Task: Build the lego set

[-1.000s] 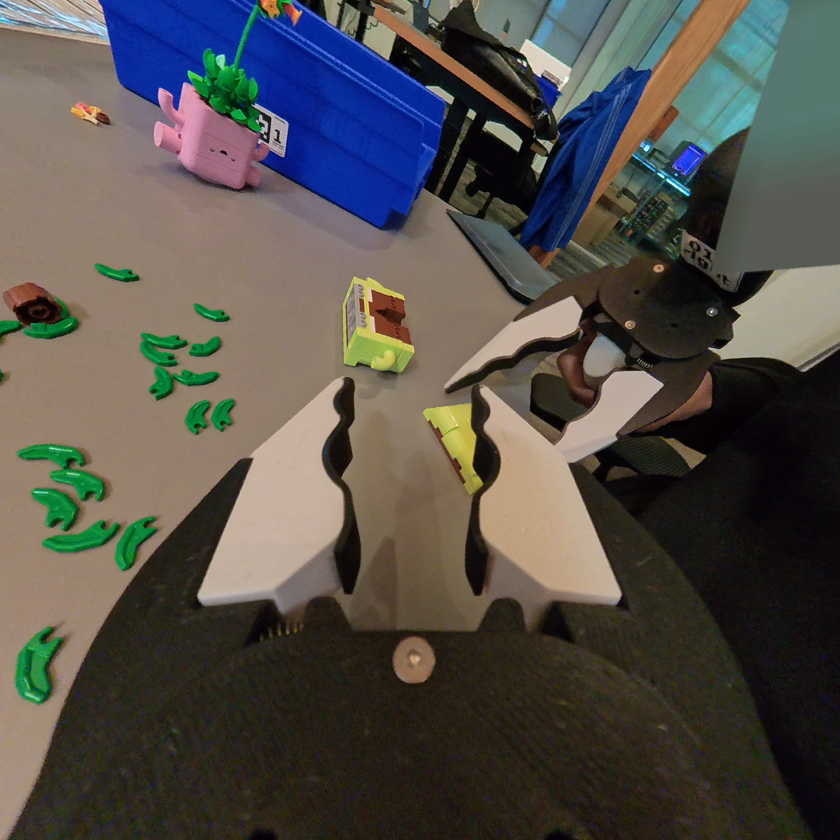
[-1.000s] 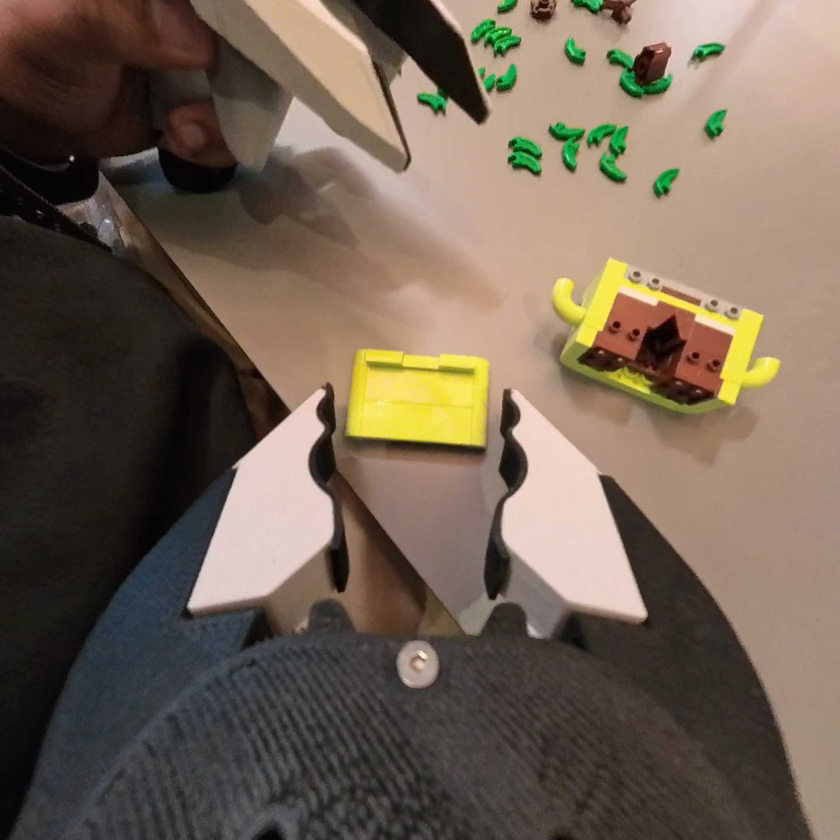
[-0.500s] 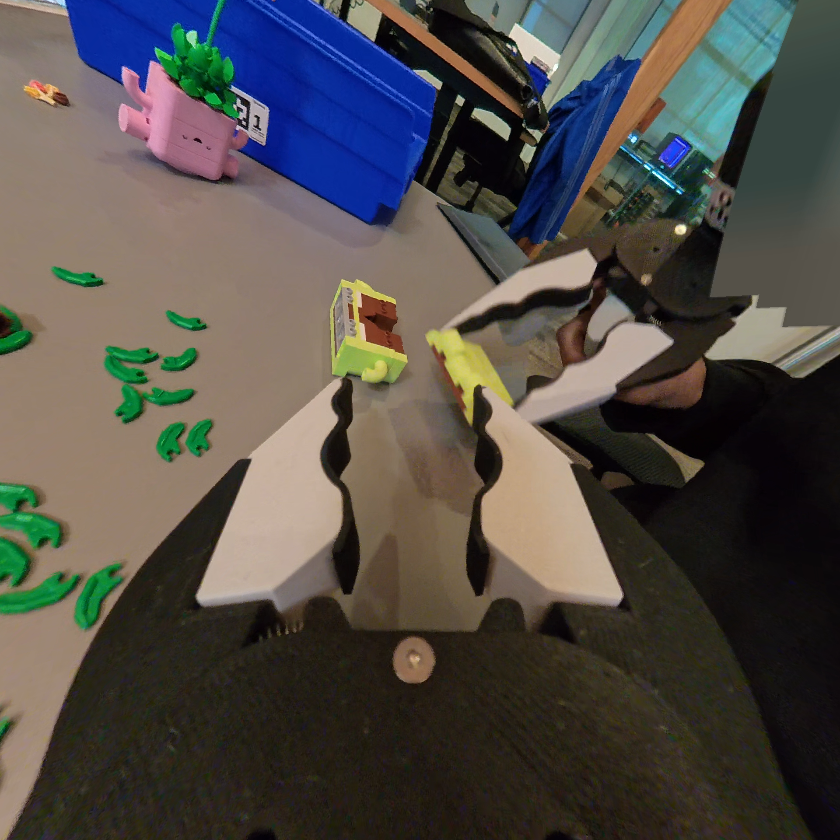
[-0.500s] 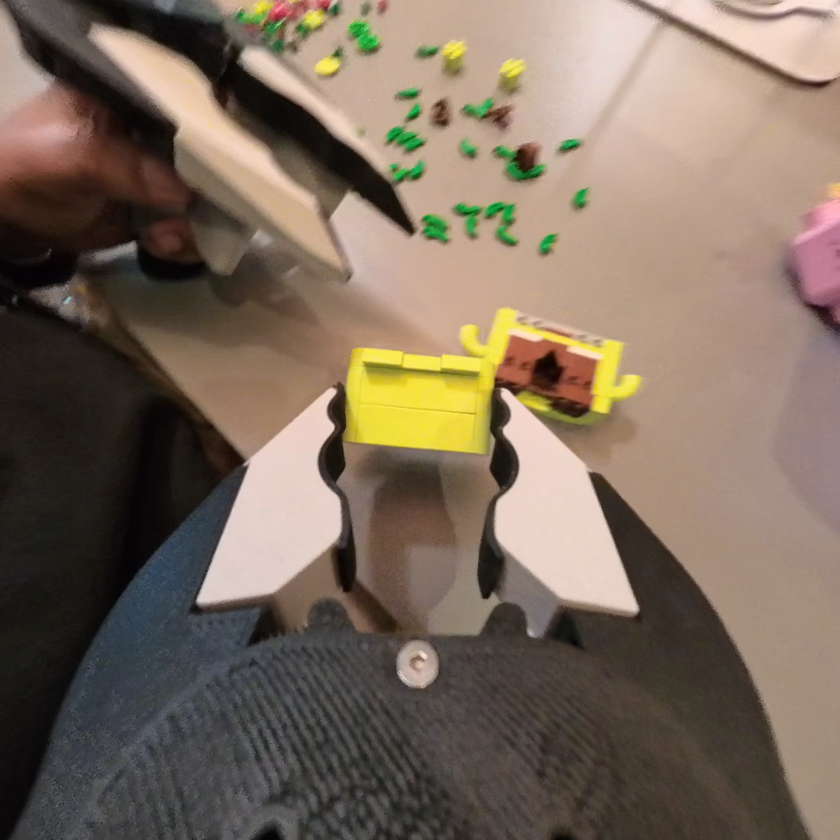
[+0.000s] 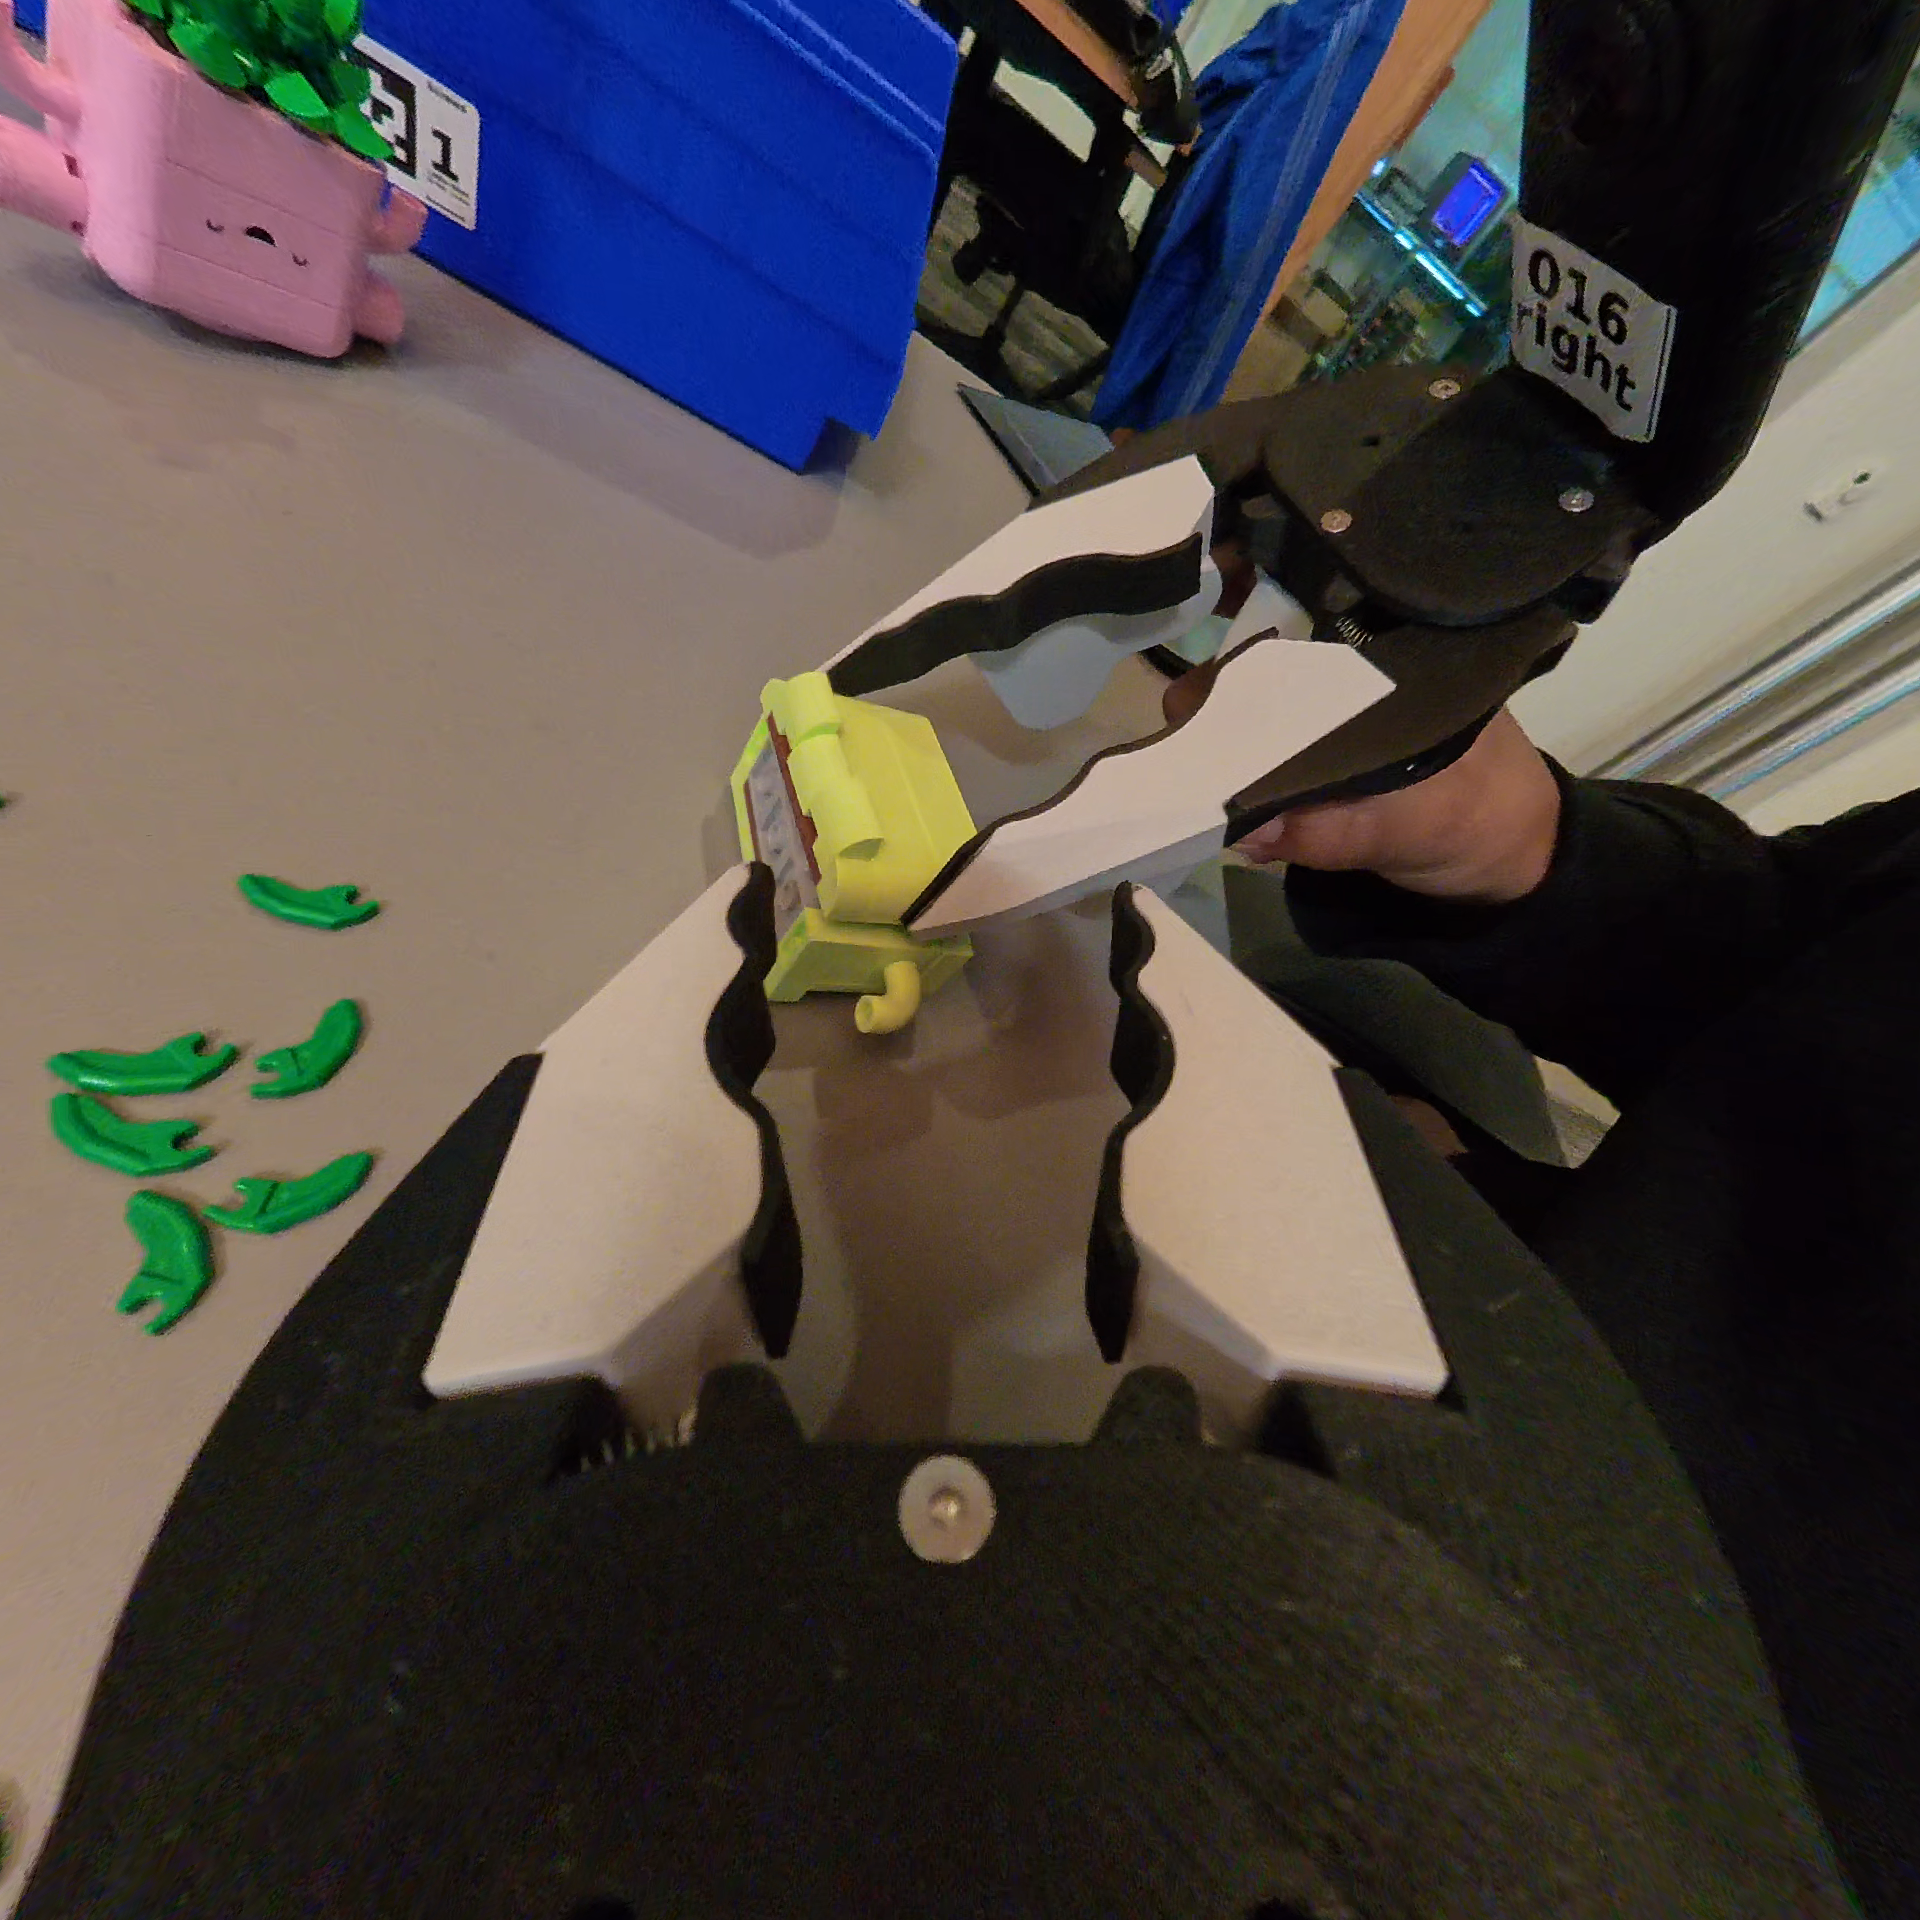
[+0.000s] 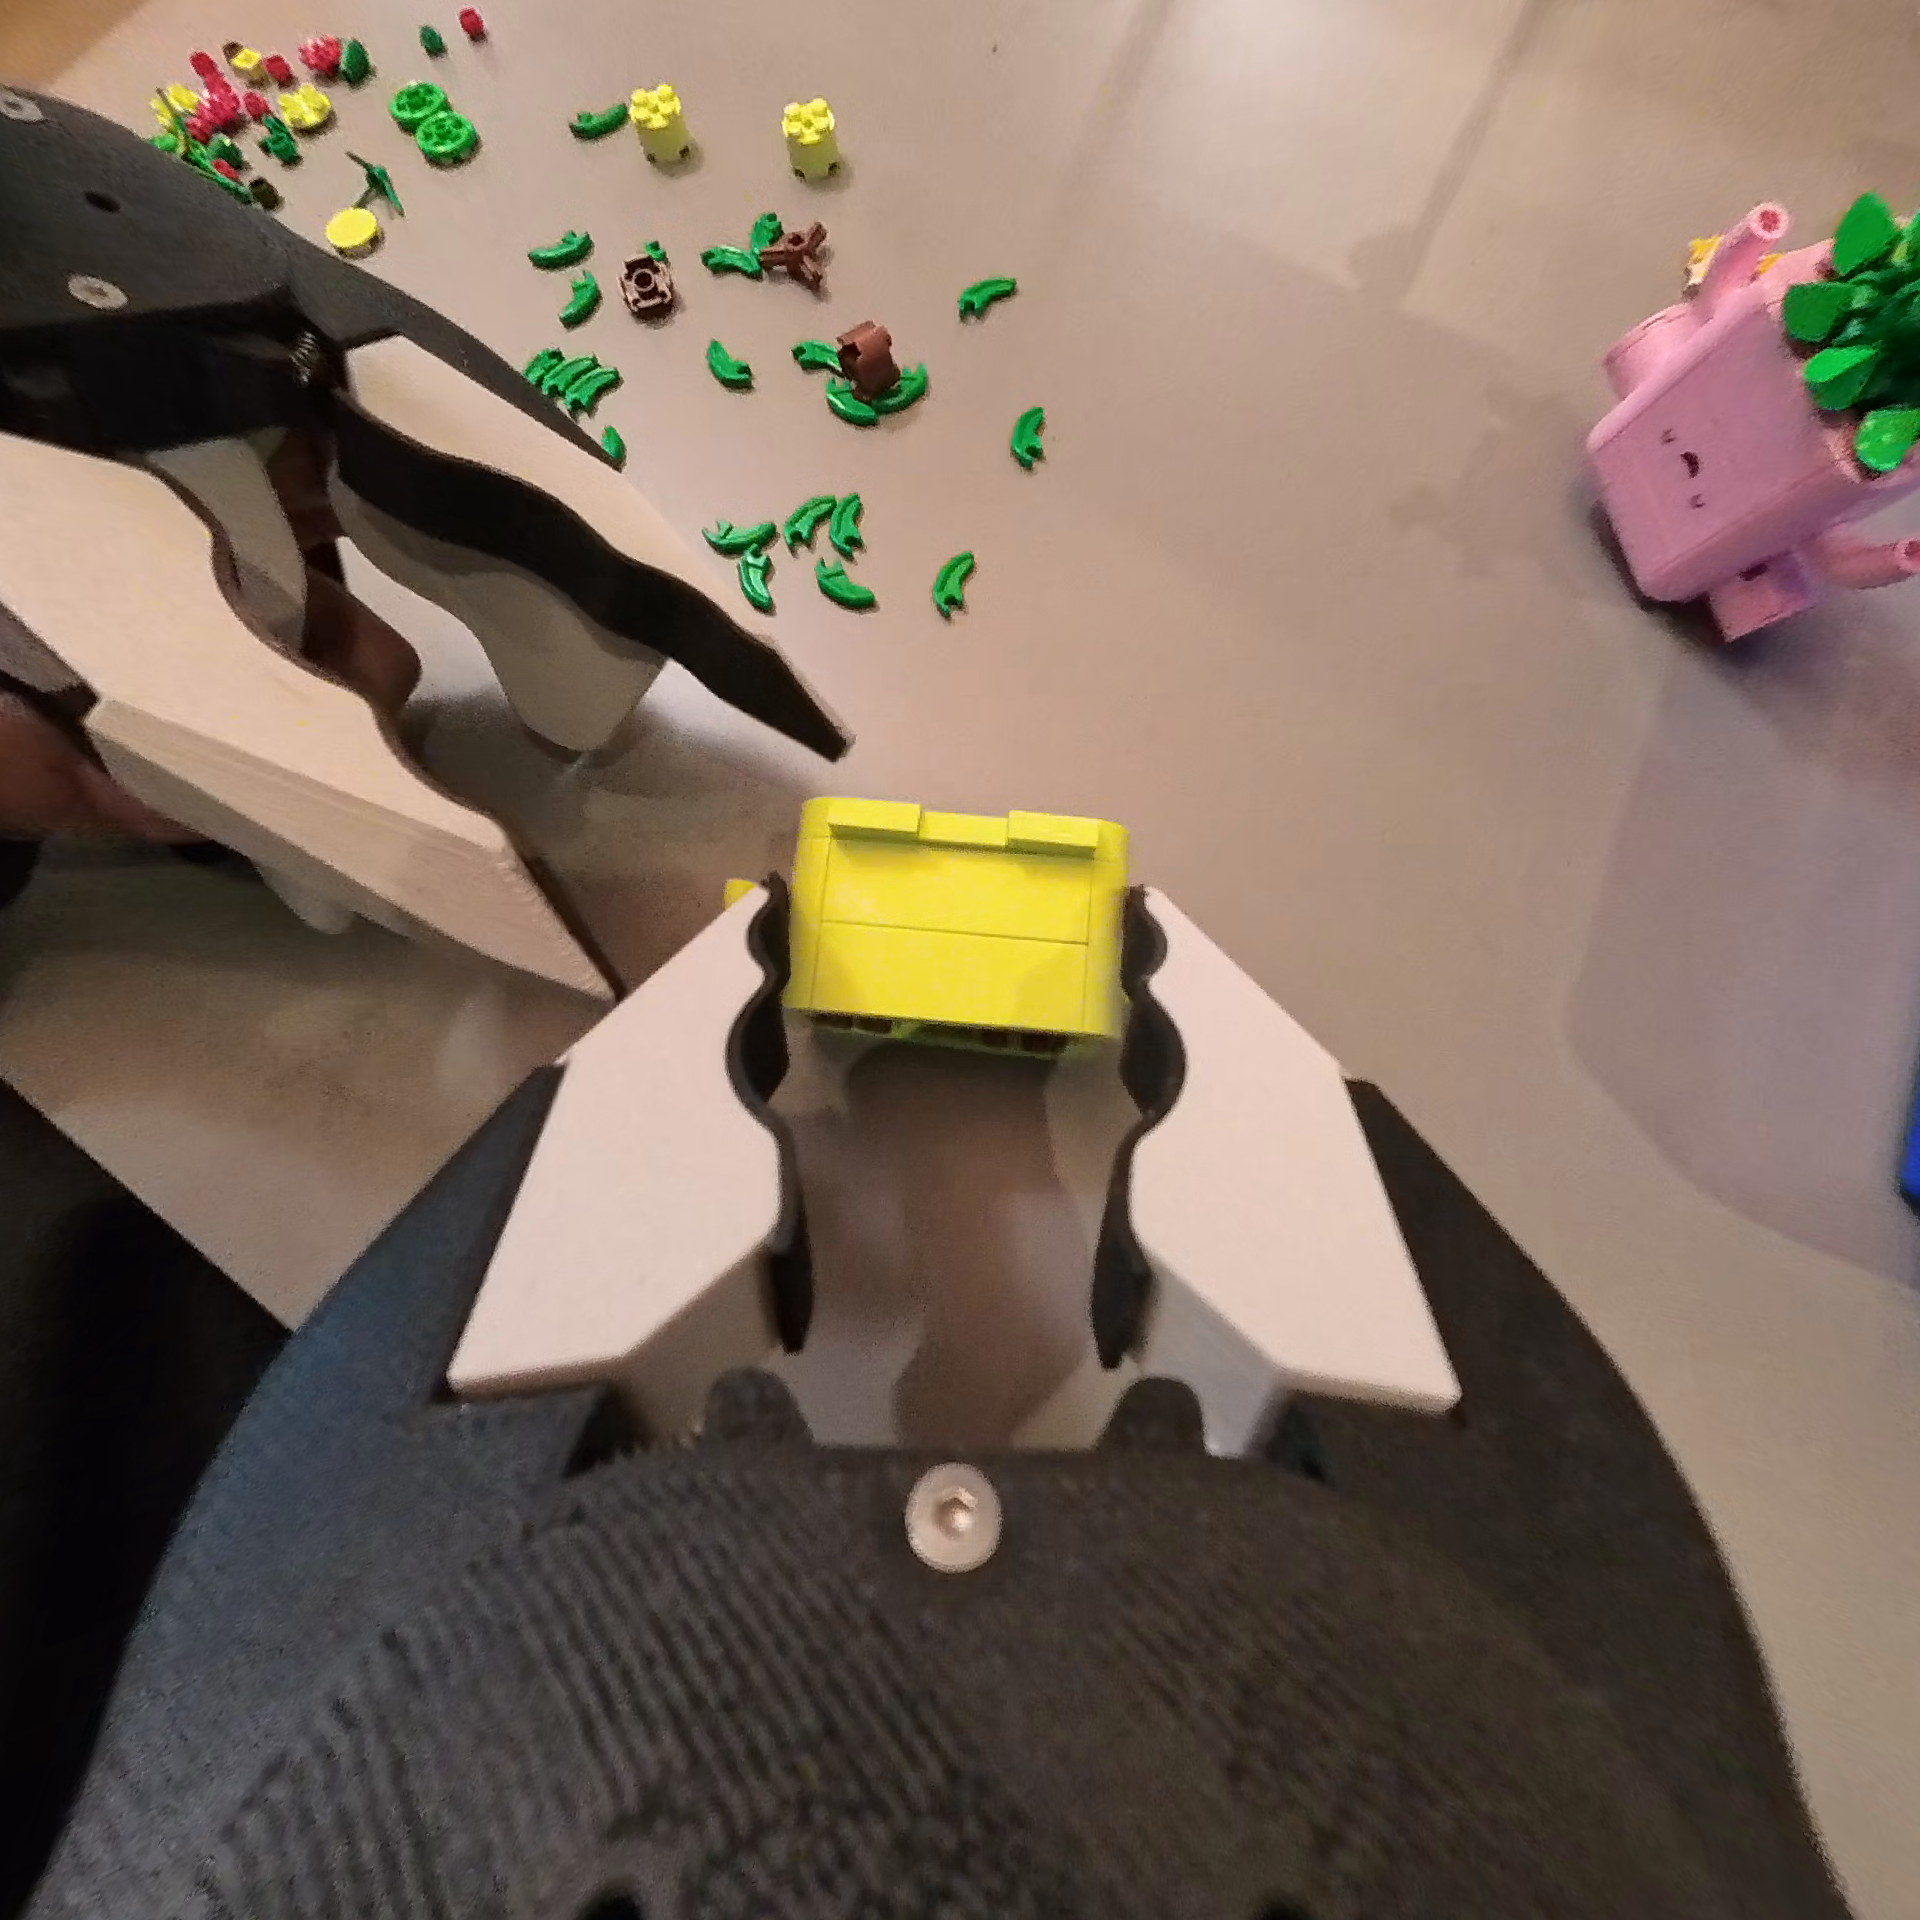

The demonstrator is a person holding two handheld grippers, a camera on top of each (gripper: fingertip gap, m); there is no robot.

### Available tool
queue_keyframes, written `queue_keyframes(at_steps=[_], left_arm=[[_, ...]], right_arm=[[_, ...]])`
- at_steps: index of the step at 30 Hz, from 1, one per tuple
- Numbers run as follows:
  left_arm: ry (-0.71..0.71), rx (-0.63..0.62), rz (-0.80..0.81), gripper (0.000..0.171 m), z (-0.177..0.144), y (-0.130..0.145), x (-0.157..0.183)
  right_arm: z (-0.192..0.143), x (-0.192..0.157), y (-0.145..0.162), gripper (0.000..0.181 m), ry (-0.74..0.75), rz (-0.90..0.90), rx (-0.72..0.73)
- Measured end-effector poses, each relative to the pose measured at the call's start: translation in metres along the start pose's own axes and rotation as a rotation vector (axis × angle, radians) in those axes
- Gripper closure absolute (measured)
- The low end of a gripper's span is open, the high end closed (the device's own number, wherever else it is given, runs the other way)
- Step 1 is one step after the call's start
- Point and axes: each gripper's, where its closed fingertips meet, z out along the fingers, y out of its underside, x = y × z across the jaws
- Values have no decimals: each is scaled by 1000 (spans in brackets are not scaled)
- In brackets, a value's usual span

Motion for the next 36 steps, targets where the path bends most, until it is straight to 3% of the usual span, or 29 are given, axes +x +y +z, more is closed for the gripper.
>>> queue_keyframes(at_steps=[15, 22, 36], left_arm=[[-5, -12, -62, 113, 1, 2, -7], [23, -60, -131, 128, 4, 9, -8], [68, -74, -166, 125, 4, 11, -6]], right_arm=[[-9, 4, -9, 113, 41, -26, -22], [0, 2, 1, 118, 18, -22, -107], [1, -1, 1, 118, 1, -56, -137]])
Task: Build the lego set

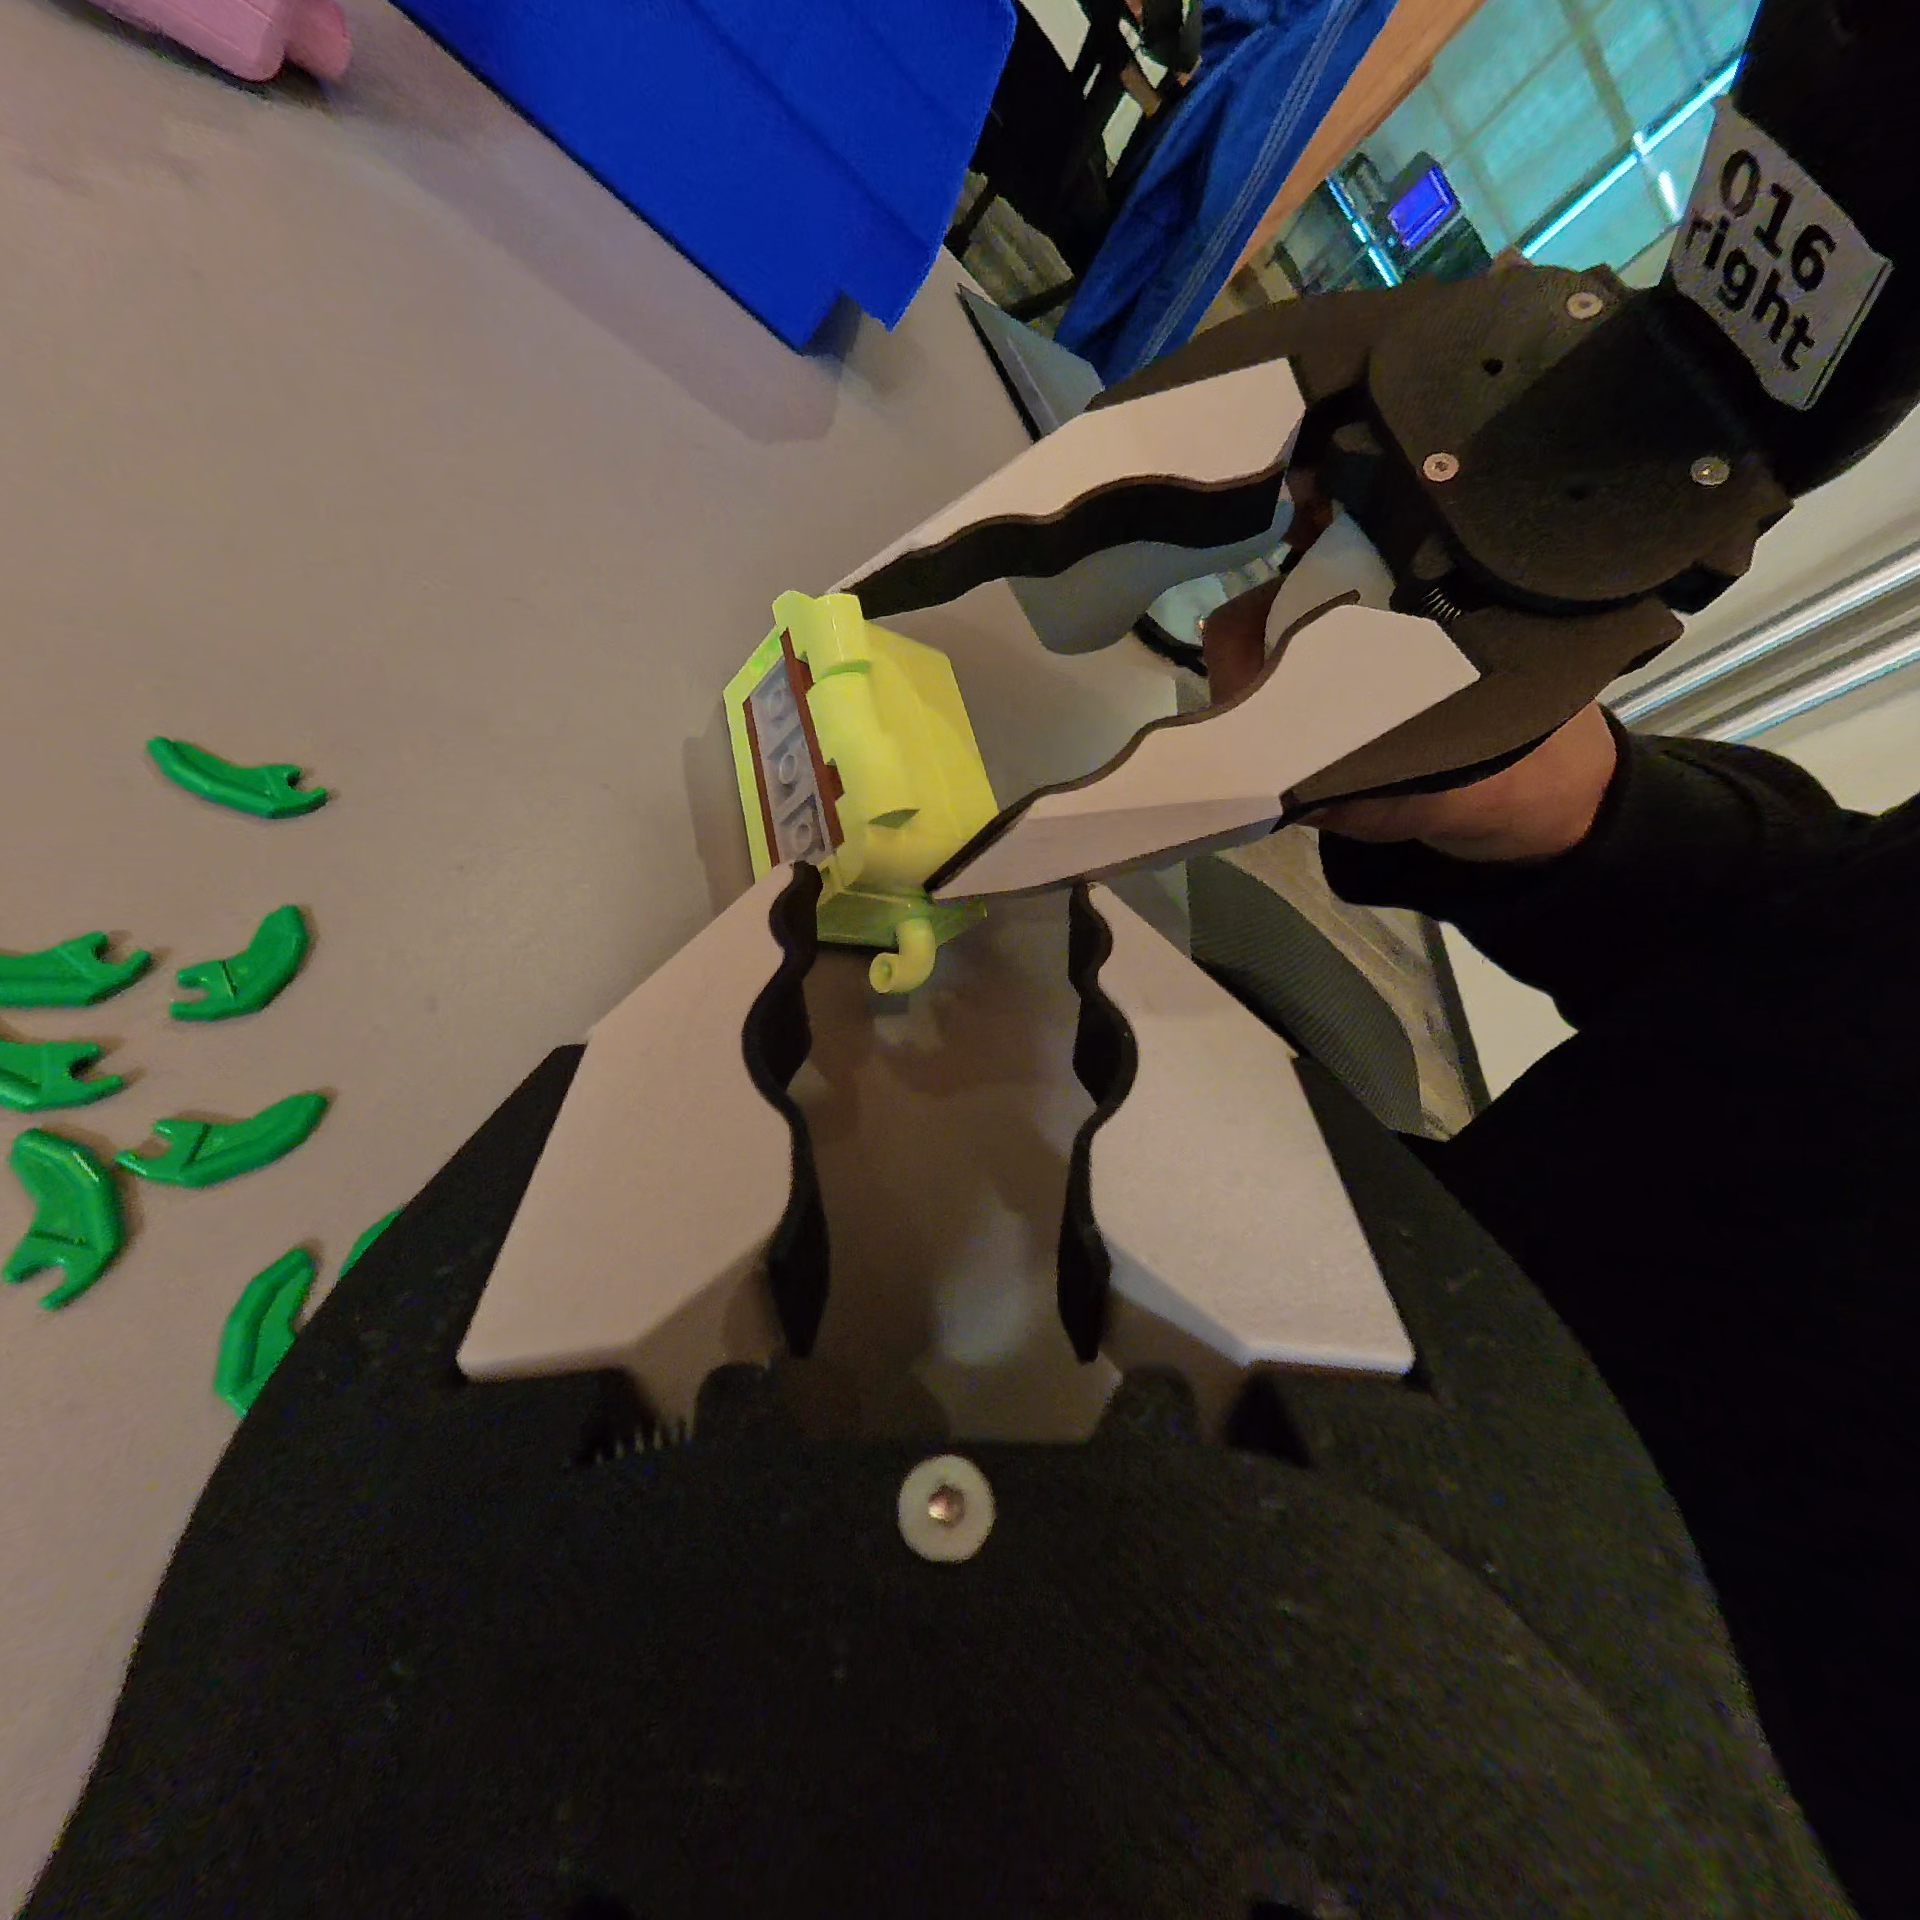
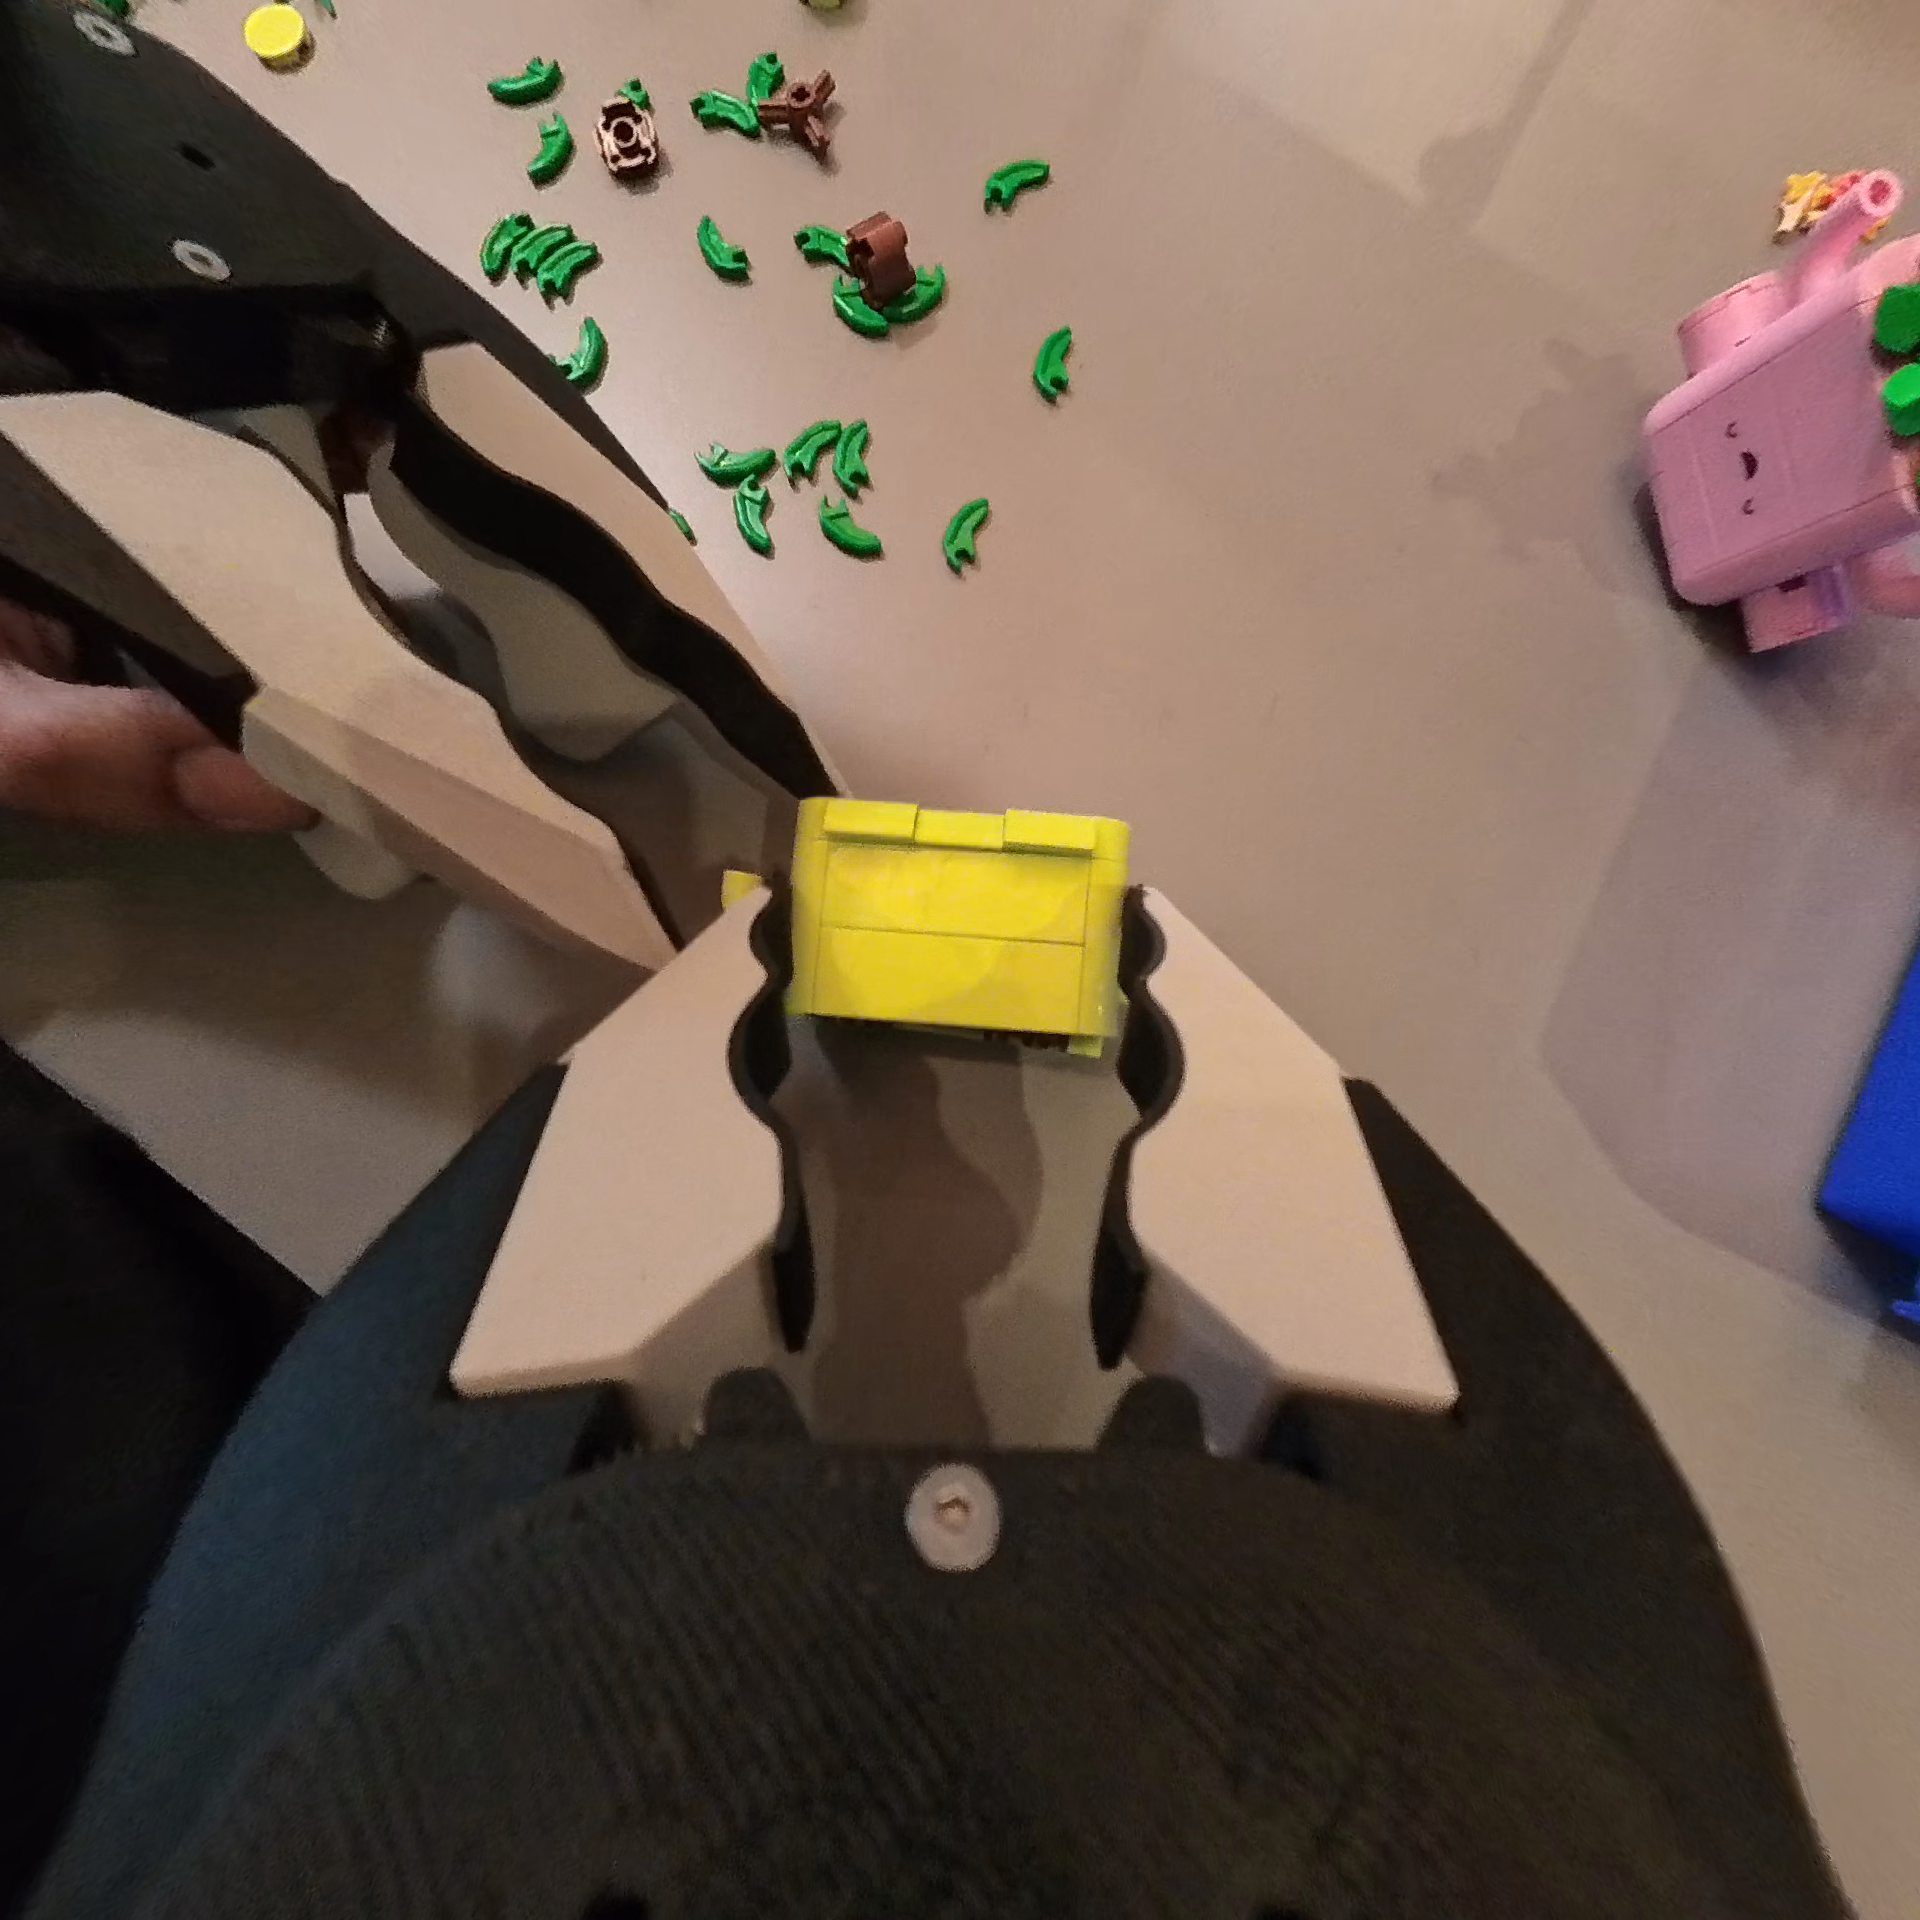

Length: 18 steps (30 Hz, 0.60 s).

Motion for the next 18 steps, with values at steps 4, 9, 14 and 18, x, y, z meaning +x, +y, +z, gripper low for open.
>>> queue_keyframes(at_steps=[4, 9, 14, 18], left_arm=[[4, -2, -7, 126, 0, 0, 0], [24, -2, -29, 126, 0, 0, 0], [37, 0, -38, 126, 0, 0, 1], [42, 4, -44, 126, -1, -1, 1]], right_arm=[[0, 2, 0, 118, -9, -2, -26], [-2, 7, 2, 119, 25, 16, -85], [-2, 4, 3, 119, 30, 18, -141], [0, 1, 2, 119, 6, 32, -153]])
